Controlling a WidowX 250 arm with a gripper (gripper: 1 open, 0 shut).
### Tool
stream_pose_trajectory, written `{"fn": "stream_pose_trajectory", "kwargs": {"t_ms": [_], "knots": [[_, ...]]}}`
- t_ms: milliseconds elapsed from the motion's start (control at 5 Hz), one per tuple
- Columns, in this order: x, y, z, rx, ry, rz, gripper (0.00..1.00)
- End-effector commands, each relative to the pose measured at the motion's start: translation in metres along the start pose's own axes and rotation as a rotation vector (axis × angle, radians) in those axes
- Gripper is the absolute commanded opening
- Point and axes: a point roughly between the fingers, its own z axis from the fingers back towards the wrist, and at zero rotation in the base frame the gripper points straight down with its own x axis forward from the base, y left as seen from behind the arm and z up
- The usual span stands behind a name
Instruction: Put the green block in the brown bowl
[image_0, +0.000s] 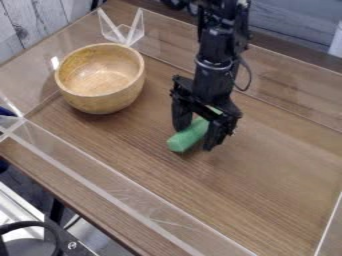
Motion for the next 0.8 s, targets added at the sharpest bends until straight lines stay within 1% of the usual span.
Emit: {"fn": "stream_pose_trajectory", "kwargs": {"t_ms": [0, 600], "knots": [[0.0084, 0.0009, 0.0107, 0.000, -0.045, -0.009, 0.00], [0.0129, -0.0066, 0.0071, -0.018, -0.039, -0.052, 0.00]]}}
